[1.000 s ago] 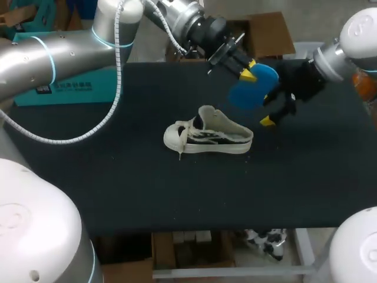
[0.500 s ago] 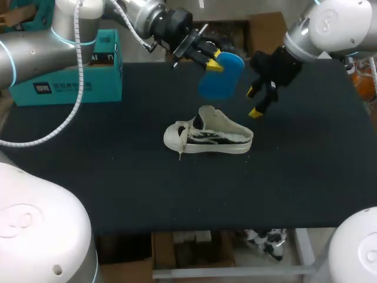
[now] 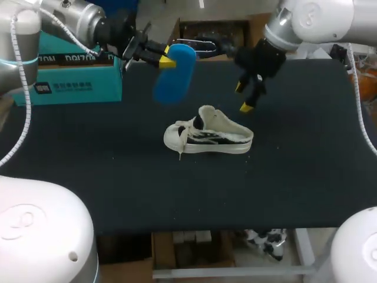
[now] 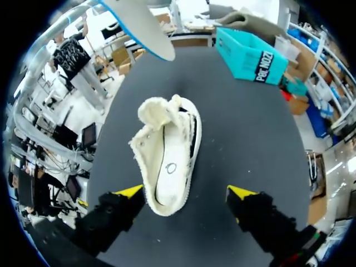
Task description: Open the shoe tongue, take the insole out of the shoe, put the insole back into the shoe, and pack the shoe into the shoebox
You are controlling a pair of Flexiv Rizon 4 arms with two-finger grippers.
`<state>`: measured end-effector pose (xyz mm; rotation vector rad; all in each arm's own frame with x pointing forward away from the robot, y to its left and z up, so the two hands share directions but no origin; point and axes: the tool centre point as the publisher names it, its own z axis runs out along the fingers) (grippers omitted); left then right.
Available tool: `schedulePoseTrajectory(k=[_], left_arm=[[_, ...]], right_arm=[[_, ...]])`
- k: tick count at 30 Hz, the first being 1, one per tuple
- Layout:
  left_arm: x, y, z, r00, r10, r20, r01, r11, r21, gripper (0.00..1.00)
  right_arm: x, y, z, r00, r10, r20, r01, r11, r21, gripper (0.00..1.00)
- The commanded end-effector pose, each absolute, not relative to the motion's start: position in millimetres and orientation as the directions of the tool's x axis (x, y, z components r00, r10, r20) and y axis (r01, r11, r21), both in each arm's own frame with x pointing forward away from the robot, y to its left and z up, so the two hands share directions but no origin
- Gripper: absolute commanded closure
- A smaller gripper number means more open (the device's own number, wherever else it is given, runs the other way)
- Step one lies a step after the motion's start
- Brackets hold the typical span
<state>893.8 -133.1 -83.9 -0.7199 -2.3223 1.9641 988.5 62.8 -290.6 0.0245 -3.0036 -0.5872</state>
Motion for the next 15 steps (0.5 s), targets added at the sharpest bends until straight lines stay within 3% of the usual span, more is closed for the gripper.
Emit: schedulePoseTrajectory(k=[1, 15], left_arm=[[885.2, -118.3, -94.8, -0.948, 0.024, -0.318, 0.318, 0.084, -0.944, 1.00], [890.1, -35.5, -111.5, -0.937, -0.286, -0.202, 0.244, -0.119, -0.962, 1.00]], right_arm=[[995.7, 73.8, -287.5, -0.994, -0.031, 0.103, 0.002, 0.951, 0.308, 0.00], [994.6, 105.4, -300.1, -0.994, -0.027, 0.102, -0.009, 0.984, 0.175, 0.00]])
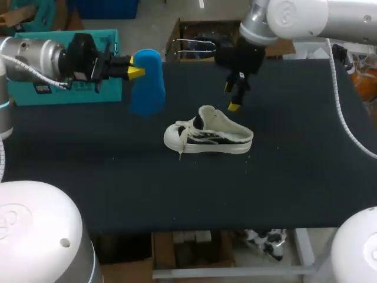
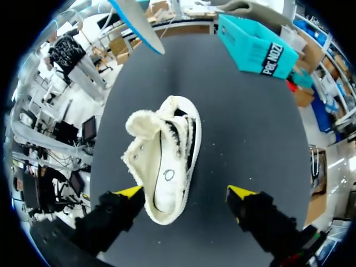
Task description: Open the shoe tongue, take the insole out of the shoe, put the insole back into the shoe, and pack the shoe into the shoebox
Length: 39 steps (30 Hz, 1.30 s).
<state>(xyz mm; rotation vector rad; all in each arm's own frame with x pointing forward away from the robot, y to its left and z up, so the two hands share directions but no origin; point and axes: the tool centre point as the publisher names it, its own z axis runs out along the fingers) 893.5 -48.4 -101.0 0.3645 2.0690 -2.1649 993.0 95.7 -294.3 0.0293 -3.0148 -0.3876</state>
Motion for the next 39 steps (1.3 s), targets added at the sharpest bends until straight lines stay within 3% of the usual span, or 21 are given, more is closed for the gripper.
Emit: schedulePoseTrajectory(k=[1, 18, 19, 20, 21, 23, 24, 25, 39], left_arm=[[893.0, -32.5, -111.4, -0.935, -0.299, -0.188, 0.232, -0.119, -0.965, 1.00], [909.0, -16.3, -106.9, -0.948, -0.296, -0.119, 0.158, -0.112, -0.981, 1.00], [909.4, -16.3, -106.8, -0.948, -0.295, -0.119, 0.157, -0.110, -0.981, 1.00], [909.6, -16.2, -106.7, -0.948, -0.295, -0.119, 0.157, -0.109, -0.982, 1.00], [910.0, -16.1, -106.7, -0.948, -0.294, -0.119, 0.157, -0.108, -0.982, 1.00], [910.9, -15.7, -107.1, -0.948, -0.294, -0.118, 0.155, -0.106, -0.982, 1.00], [911.4, -15.5, -107.4, -0.948, -0.294, -0.118, 0.155, -0.105, -0.982, 1.00], [912.0, -15.1, -107.7, -0.948, -0.295, -0.117, 0.154, -0.105, -0.983, 1.00], [927.5, -13.5, -111.7, -0.957, -0.270, -0.107, 0.142, -0.111, -0.984, 1.00]], right_arm=[[994.3, 107.3, -302.2, -0.994, -0.028, 0.102, -0.010, 0.985, 0.173, 0.00], [988.9, 127.8, -340.6, -0.996, 0.062, 0.057, 0.061, 0.998, -0.012, 0.00], [989.1, 127.9, -341.9, -0.997, 0.063, 0.055, 0.063, 0.998, -0.010, 0.06], [989.4, 127.9, -343.4, -0.997, 0.063, 0.053, 0.063, 0.998, -0.009, 0.27], [989.5, 127.8, -344.6, -0.997, 0.064, 0.050, 0.064, 0.998, -0.006, 0.55], [989.8, 127.7, -347.0, -0.997, 0.065, 0.048, 0.065, 0.998, -0.003, 0.74], [989.9, 127.6, -348.1, -0.997, 0.067, 0.047, 0.067, 0.998, -0.003, 0.93], [990.1, 127.5, -349.6, -0.996, 0.071, 0.049, 0.071, 0.997, -0.001, 1.00], [983.4, 127.5, -344.4, -0.988, 0.151, 0.023, 0.150, 0.988, -0.030, 1.00]])
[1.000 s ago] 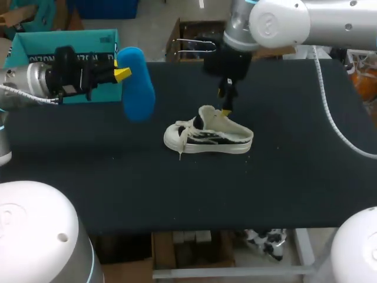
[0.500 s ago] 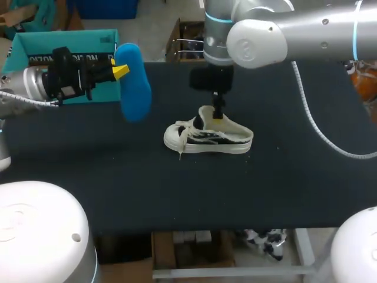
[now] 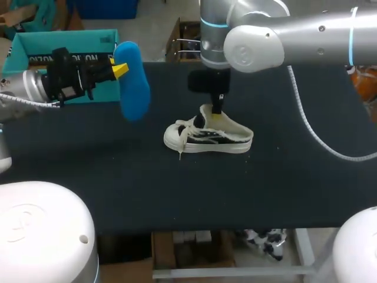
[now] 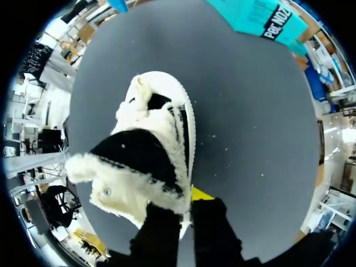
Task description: Open the shoe tongue, take the insole out of the shoe, put the insole back into the shoe, and pack the shoe into the shoebox
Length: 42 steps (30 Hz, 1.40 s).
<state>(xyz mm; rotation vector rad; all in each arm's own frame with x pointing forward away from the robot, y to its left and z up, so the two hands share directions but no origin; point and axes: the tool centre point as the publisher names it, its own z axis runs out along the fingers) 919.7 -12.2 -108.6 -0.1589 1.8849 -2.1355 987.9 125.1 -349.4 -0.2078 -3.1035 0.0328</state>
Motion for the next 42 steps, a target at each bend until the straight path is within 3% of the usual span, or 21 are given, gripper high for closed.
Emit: schedulePoseTrajectory(k=[1, 9, 22, 31, 42], left_arm=[[929.0, -14.2, -111.9, -0.960, -0.259, -0.106, 0.139, -0.115, -0.984, 1.00], [946.1, -31.6, -106.6, -0.976, -0.169, -0.135, 0.155, -0.117, -0.981, 1.00], [983.8, -76.9, -92.4, -0.978, 0.067, -0.199, 0.185, -0.169, -0.968, 1.00], [1002.3, -98.0, -89.4, -0.960, 0.178, -0.216, 0.181, -0.194, -0.964, 1.00], [1006.1, -98.9, -96.0, -0.954, 0.206, -0.219, 0.178, -0.201, -0.963, 1.00]], right_arm=[[982.5, 127.4, -343.8, -0.986, 0.163, 0.023, 0.162, 0.986, -0.025, 1.00], [968.2, 121.6, -333.3, -0.918, 0.395, 0.041, 0.397, 0.917, 0.039, 1.00], [921.7, 125.6, -303.1, -0.630, 0.773, 0.076, 0.771, 0.610, 0.185, 1.00], [902.6, 138.0, -306.6, -0.471, 0.873, 0.125, 0.862, 0.426, 0.274, 1.00], [901.3, 131.6, -335.6, -0.414, 0.891, 0.184, 0.882, 0.343, 0.324, 1.00]])
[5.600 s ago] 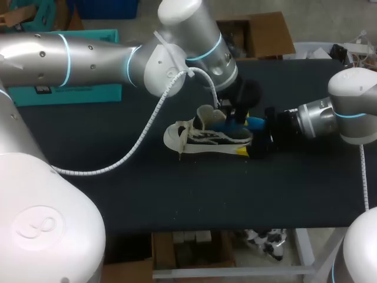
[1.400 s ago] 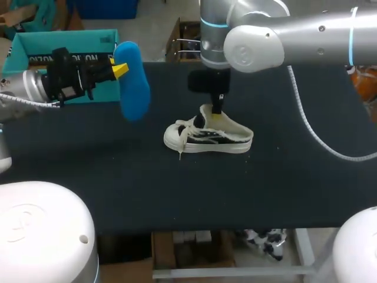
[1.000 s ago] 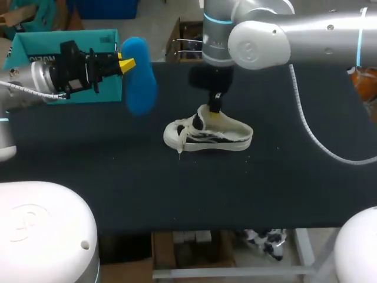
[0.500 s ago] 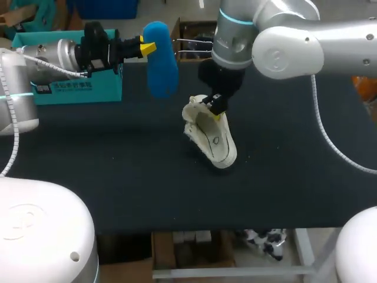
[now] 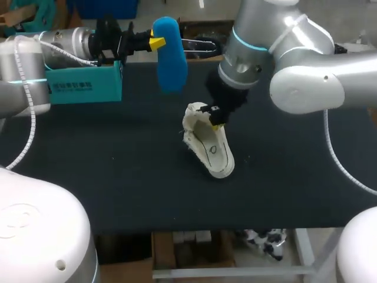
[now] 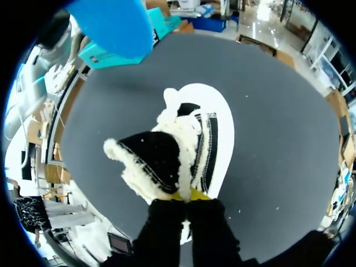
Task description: Open the shoe tongue, take the insole out of the shoe, put the insole back into the shoe, and pack the shoe into the shoebox
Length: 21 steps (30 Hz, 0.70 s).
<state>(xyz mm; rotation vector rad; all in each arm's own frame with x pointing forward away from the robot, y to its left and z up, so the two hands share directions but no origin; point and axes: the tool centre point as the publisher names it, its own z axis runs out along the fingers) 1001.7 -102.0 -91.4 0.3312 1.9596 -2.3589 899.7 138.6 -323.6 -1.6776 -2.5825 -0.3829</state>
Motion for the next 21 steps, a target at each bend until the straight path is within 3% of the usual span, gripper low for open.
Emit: schedulePoseTrajectory(k=[1, 19, 20, 21], left_arm=[[1005.9, -98.3, -96.5, -0.954, 0.206, -0.219, 0.178, -0.199, -0.964, 1.00], [985.4, -101.1, -97.7, -0.951, 0.207, -0.230, 0.193, -0.185, -0.964, 1.00], [984.0, -102.8, -98.4, -0.951, 0.209, -0.230, 0.192, -0.185, -0.964, 1.00], [981.4, -104.4, -98.8, -0.950, 0.213, -0.230, 0.192, -0.185, -0.964, 1.00]], right_arm=[[901.3, 130.4, -337.3, -0.409, 0.893, 0.187, 0.884, 0.338, 0.322, 1.00], [890.5, 101.8, -345.0, -0.388, 0.896, 0.214, 0.896, 0.313, 0.313, 1.00], [890.6, 101.0, -345.3, -0.389, 0.896, 0.213, 0.896, 0.314, 0.315, 0.88], [890.4, 100.9, -345.1, -0.392, 0.895, 0.213, 0.894, 0.315, 0.320, 0.48]])
